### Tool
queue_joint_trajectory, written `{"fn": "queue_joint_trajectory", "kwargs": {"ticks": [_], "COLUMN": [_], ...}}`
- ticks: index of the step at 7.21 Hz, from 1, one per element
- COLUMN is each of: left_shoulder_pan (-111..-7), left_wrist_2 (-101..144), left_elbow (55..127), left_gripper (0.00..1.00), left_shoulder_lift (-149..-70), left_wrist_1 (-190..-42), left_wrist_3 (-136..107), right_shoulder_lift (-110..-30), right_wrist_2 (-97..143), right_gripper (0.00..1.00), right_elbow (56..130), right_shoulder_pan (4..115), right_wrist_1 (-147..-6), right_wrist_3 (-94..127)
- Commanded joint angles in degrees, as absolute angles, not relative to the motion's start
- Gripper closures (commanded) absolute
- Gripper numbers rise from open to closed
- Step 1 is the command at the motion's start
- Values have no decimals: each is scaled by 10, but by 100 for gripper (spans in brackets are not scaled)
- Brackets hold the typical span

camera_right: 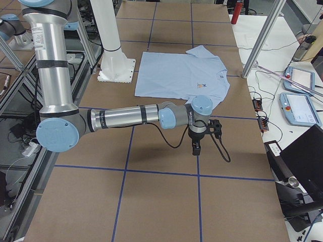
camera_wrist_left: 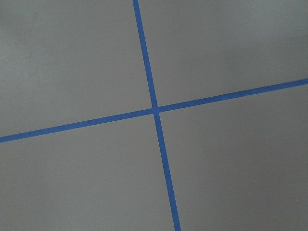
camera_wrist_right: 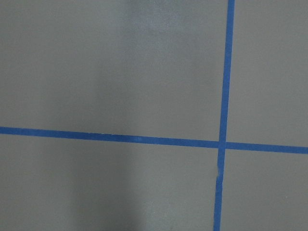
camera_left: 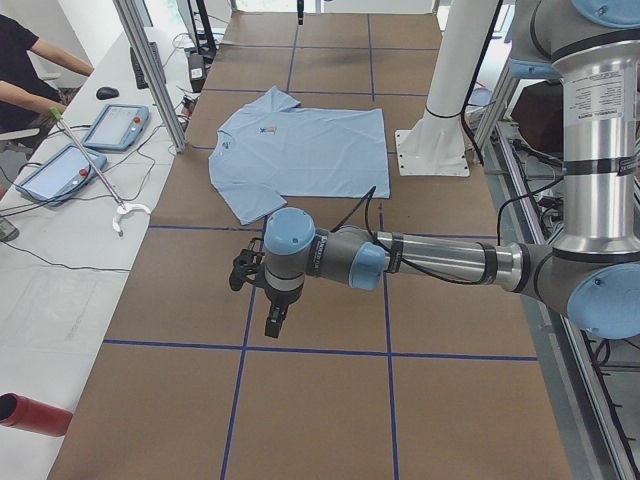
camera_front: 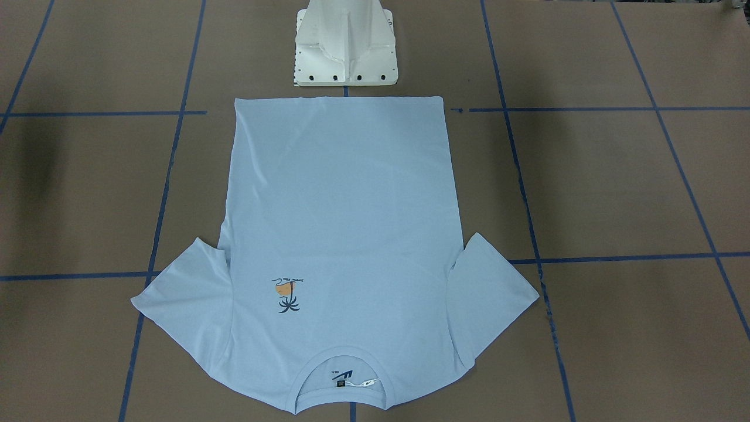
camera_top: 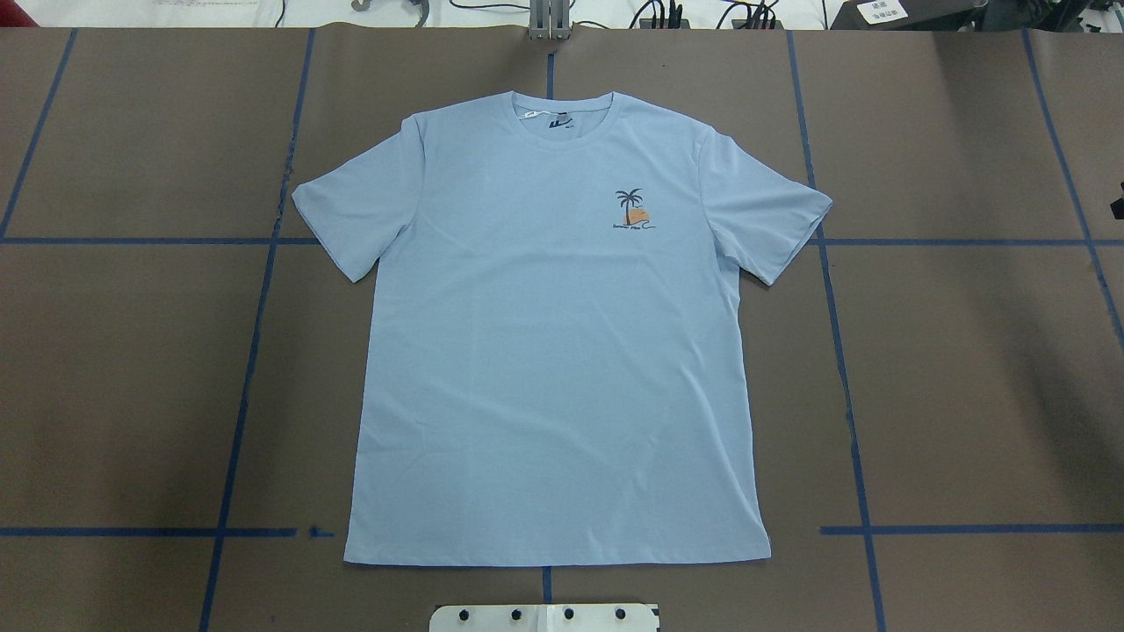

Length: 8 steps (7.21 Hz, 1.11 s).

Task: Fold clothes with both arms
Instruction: 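Move the right gripper toward the shirt's sleeve farthest from the robot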

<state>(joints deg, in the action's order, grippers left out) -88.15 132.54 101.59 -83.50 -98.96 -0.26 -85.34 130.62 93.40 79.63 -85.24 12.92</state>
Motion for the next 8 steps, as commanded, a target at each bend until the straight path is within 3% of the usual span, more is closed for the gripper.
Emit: {"fn": "queue_joint_trajectory", "kwargs": {"ticks": [1,4,6,8], "left_shoulder_pan": [-881,-879,-877,-875], "left_wrist_2": [1327,1321,1327,1333], "left_elbow": [1020,1024,1023,1026], "left_gripper": [0,0,0,0], "left_shoulder_lift": [-835,-836,-835,-835], "left_wrist_1": [-990,-993,-998,-1022], "left_wrist_3": [-6,-5,-7,-11], "right_shoulder_lift": [-860,-849,-789,-711], "right_wrist_2": [1333,1350,1284,1243], "right_gripper": [0,0,0,0], "right_elbow": [933,933,889,829], "right_shoulder_pan": [796,698,612,570], "right_wrist_1": [-852,-778,-654,-616], "right_wrist_3": [135,174,371,508]}}
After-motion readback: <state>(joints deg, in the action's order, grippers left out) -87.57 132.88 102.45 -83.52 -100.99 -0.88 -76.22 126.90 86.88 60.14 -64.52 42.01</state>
